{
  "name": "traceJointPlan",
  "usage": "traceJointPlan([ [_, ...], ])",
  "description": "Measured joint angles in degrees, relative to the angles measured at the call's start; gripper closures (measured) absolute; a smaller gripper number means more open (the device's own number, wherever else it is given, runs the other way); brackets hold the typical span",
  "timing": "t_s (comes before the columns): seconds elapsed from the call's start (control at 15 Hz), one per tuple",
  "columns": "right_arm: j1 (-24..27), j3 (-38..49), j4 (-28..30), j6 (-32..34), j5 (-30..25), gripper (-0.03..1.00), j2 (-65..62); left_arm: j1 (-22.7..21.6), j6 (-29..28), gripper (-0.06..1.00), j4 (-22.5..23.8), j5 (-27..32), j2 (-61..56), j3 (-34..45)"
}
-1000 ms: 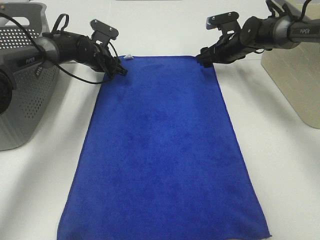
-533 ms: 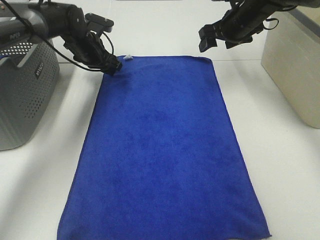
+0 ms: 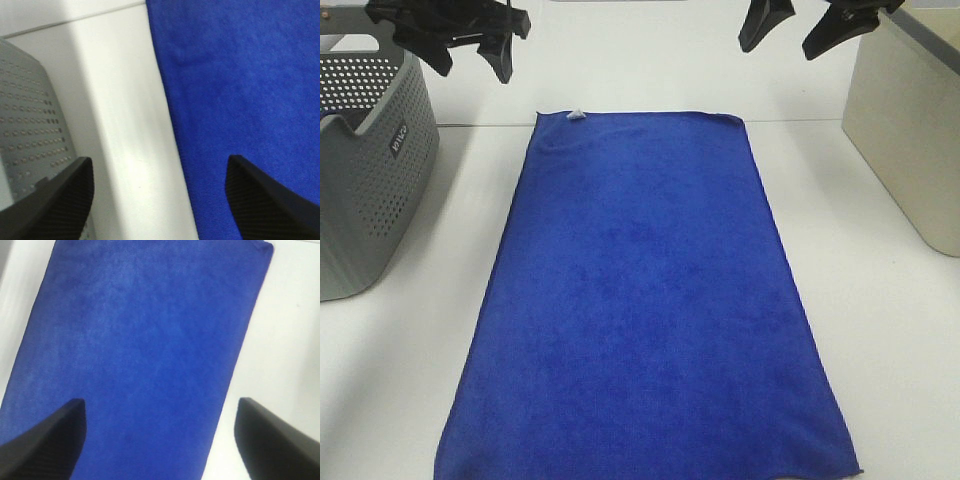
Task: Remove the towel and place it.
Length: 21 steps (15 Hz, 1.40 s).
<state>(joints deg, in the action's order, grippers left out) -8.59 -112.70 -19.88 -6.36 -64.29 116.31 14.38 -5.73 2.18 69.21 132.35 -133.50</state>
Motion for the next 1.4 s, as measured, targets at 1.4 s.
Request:
traceJointPlan([
  [1.4,10.7,43.8,11.2,5.4,-5.6,0.24,-62.3,-13.6,2.8,0.25,1.5,-1.6,-66.5,61.1],
])
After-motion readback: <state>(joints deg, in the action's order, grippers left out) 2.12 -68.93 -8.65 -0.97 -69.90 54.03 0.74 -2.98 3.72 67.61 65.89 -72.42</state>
